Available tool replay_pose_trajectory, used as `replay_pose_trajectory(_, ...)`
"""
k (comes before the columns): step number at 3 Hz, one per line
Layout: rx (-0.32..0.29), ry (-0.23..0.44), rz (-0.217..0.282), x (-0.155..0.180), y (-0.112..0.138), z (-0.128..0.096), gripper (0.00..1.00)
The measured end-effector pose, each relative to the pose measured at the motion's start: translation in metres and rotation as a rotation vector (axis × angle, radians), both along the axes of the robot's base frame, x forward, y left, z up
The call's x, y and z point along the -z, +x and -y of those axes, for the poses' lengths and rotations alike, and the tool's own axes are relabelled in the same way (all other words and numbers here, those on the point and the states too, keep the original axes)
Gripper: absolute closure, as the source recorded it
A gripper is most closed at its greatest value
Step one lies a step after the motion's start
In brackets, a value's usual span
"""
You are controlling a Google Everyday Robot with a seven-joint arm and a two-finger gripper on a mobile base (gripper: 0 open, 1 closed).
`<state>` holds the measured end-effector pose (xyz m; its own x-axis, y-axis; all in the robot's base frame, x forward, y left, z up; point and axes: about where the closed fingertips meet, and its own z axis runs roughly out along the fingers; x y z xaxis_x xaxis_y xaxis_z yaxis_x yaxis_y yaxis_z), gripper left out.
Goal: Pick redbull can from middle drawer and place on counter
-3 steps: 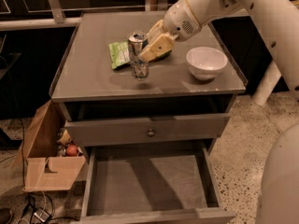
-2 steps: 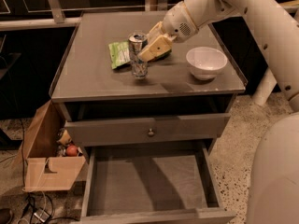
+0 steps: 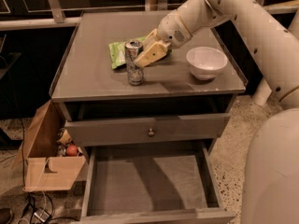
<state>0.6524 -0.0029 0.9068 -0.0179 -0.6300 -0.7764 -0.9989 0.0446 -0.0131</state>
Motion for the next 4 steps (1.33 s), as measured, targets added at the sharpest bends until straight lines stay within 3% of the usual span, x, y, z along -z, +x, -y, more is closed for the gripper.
replay_pose_trajectory(1, -0.003, -0.001, -0.004, 0.0028, 0.0001, -0.0013, 1.0)
replay_pose_trajectory(4, -0.003, -0.001, -0.004, 0.0029, 0.0001, -0.0014, 0.27)
